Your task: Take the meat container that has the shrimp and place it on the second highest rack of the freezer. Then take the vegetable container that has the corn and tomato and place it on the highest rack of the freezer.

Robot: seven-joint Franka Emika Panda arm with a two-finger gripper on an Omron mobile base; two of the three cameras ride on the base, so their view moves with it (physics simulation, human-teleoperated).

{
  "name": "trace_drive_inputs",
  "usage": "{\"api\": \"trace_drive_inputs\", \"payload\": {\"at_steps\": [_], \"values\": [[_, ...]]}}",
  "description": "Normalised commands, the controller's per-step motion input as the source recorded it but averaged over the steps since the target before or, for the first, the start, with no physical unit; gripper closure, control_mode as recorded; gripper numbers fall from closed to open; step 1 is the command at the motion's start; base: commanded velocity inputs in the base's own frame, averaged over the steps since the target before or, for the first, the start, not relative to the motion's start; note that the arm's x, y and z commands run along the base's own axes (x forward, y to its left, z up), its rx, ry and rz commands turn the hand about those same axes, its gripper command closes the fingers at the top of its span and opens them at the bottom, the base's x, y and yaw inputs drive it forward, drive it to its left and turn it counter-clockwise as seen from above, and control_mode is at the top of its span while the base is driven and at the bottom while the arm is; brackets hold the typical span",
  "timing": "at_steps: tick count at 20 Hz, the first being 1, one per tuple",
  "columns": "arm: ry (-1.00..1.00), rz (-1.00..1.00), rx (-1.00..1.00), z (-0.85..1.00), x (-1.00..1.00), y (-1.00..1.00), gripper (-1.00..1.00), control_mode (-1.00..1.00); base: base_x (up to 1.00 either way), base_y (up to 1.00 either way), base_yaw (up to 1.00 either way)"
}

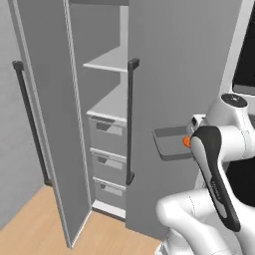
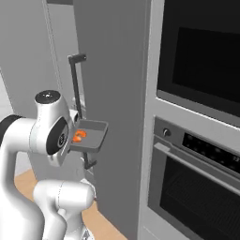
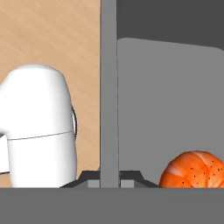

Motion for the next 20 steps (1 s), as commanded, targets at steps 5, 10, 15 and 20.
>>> {"api": "trace_drive_inputs", "payload": {"at_steps": [5,10,15,20], "values": [[0.0,0.0,0.0,0.0,0.0,0.0,1.0,1.0,0.28,0.59,-0.44],[0.0,0.0,0.0,0.0,0.0,0.0,1.0,1.0,0.22,0.48,-0.38],[0.0,0.0,0.0,0.0,0.0,0.0,1.0,1.0,0.17,0.39,-0.35],[0.0,0.0,0.0,0.0,0.0,0.0,1.0,1.0,0.26,0.6,-0.15]]}}
